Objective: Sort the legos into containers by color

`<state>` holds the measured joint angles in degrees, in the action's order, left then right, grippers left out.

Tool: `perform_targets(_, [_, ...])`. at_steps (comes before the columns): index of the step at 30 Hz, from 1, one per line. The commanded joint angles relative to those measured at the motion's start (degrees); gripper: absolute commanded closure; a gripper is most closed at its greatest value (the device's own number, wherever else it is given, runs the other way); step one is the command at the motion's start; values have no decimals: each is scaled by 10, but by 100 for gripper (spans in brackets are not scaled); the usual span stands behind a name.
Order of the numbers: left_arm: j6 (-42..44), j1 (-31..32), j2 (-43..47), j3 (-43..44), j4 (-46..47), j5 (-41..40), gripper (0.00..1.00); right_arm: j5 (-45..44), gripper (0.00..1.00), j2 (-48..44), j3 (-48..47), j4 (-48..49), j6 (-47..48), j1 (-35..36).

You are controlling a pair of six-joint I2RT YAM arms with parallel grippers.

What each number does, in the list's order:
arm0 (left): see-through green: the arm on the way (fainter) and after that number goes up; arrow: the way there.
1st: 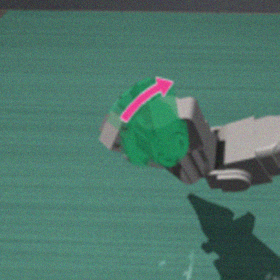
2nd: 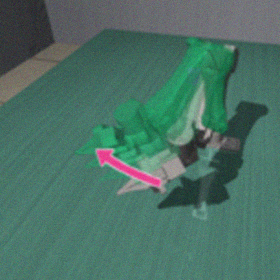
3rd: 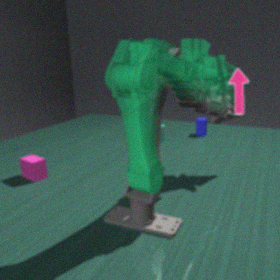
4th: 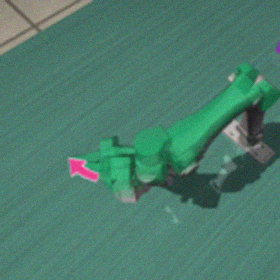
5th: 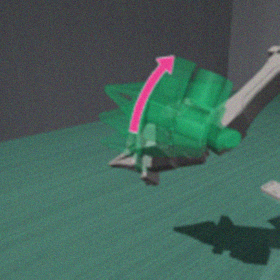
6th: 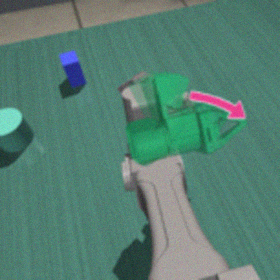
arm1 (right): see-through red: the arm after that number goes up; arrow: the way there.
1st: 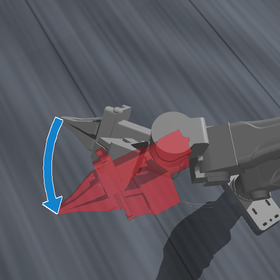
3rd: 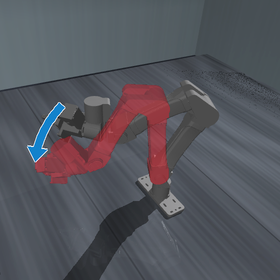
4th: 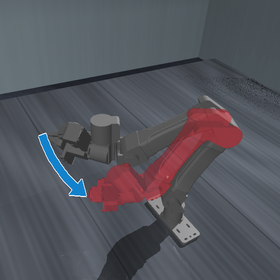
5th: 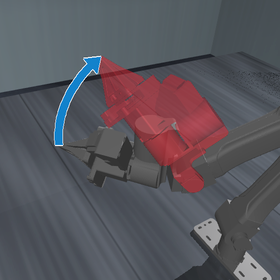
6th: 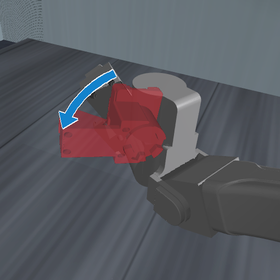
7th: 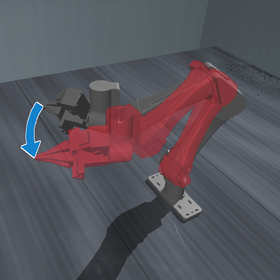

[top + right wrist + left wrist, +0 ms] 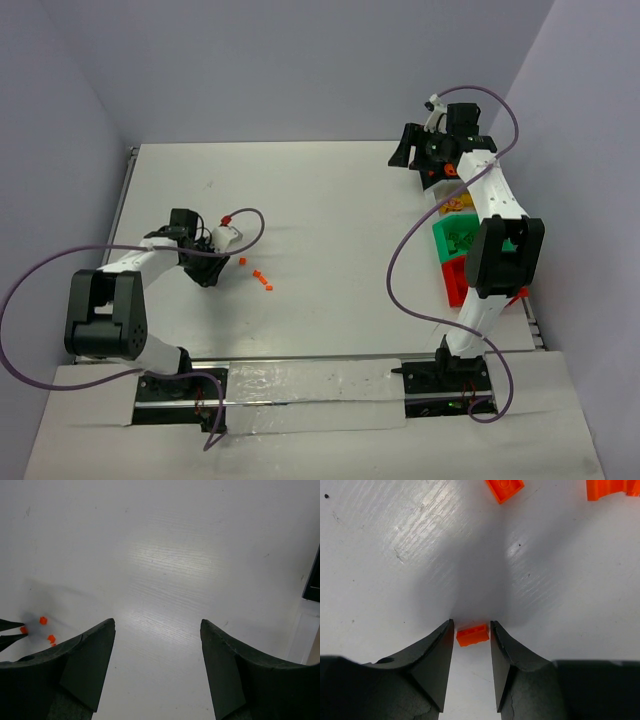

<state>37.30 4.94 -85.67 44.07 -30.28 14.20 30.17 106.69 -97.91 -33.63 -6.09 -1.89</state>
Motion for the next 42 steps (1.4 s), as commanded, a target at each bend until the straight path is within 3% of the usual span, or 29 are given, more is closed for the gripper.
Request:
perform_targets(1, [-7, 7, -1, -30, -6, 7, 54, 13, 24, -9, -15, -1, -1, 1])
perform_targets(4, [-29, 7, -7, -33, 1, -12, 44, 14, 24, -7, -17, -1, -1, 4])
perform_targets(7, [-55, 7, -12, -30, 6, -25, 41, 14, 24, -7, -17, -1, -1, 6])
perform_targets(19, [-110, 8, -9, -27, 0, -68, 52, 12, 24, -6, -15, -1, 1, 7])
perform_targets(42, [-123, 13, 3, -66, -14, -77, 50, 17, 24, -3, -12, 3, -3, 7])
